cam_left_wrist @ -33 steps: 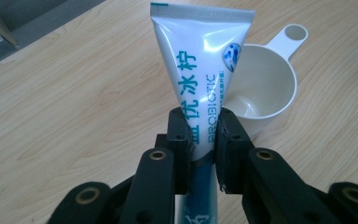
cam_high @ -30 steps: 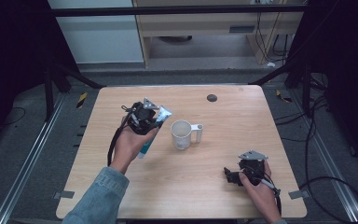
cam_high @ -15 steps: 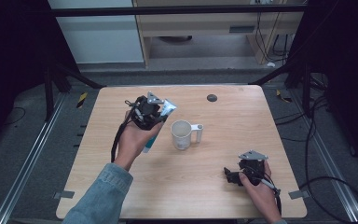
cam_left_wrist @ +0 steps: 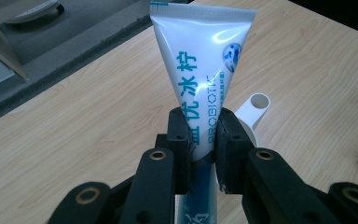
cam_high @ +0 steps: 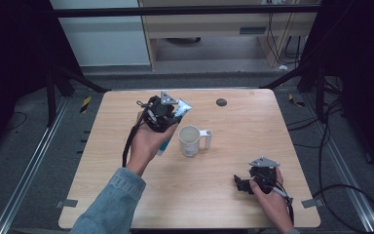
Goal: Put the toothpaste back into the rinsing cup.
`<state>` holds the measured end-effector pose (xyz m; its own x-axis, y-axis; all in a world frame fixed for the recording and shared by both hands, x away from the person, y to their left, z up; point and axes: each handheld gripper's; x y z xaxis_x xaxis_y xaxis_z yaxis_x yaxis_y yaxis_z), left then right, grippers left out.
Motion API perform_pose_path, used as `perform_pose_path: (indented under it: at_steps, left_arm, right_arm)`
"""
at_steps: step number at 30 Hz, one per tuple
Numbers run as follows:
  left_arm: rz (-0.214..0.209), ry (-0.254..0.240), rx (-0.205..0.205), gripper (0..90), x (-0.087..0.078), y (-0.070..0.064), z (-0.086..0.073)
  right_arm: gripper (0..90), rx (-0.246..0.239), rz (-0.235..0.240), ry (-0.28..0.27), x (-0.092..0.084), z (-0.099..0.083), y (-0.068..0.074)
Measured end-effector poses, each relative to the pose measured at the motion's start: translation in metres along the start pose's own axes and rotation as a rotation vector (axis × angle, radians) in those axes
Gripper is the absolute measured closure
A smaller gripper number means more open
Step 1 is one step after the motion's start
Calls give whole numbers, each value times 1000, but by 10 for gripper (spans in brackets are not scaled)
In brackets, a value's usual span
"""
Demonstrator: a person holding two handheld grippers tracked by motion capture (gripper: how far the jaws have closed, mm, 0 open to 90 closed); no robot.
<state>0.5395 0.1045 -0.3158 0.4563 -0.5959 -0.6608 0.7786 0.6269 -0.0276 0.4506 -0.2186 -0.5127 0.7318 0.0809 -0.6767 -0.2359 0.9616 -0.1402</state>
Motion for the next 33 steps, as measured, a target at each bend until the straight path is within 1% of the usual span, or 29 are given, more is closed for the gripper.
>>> perform_pose_path:
  at_steps: [6, 9, 11, 12, 14, 15, 17, 18, 20, 24, 31, 33]
  left_arm:
    - [7, -26, 1, 775, -1, -2, 7]
    - [0, -39, 4, 776, -1, -3, 11]
    - [-1, -67, -6, 776, -1, -4, 15]
    - [-3, -83, -6, 776, 0, -6, 18]
    - [-2, -84, -1, 776, 0, -8, 19]
    - [0, -95, -2, 776, 1, -10, 20]
    - [3, -101, 9, 775, 2, -13, 21]
    - [1, -114, 11, 775, 3, -16, 23]
    - [-2, -123, 7, 775, 3, -17, 23]
    - [-1, -126, 9, 775, 5, -19, 26]
    - [0, -143, 0, 775, 9, -20, 26]
    - [1, -142, 5, 774, 10, -20, 27]
  right_arm:
    - [6, 1, 0, 0, 0, 0, 0]
    - [7, 0, 0, 1, 0, 0, 0]
    - [7, 0, 0, 1, 0, 0, 0]
    - [7, 0, -1, 1, 0, 0, 0]
    - [7, -3, -2, 0, 0, 0, 0]
    - [7, -3, -2, 0, 0, 0, 0]
    - [7, -3, -2, 0, 0, 0, 0]
    - [7, -3, -2, 0, 0, 0, 0]
    - [7, -2, -2, 1, 0, 0, 0]
    - [6, -3, -2, 0, 0, 0, 0]
    - [7, 0, 0, -1, 0, 0, 0]
    - [7, 0, 0, 0, 0, 0, 0]
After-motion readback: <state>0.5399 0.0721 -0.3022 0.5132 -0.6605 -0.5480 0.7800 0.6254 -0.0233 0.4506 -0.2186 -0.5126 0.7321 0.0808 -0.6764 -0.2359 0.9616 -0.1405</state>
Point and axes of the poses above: each handheld gripper's, and its own axes: x roughly forward along the jaws, z roughly out of its top, y roughly to its left, and after that the axes turned 12 degrees about -z, right-handed
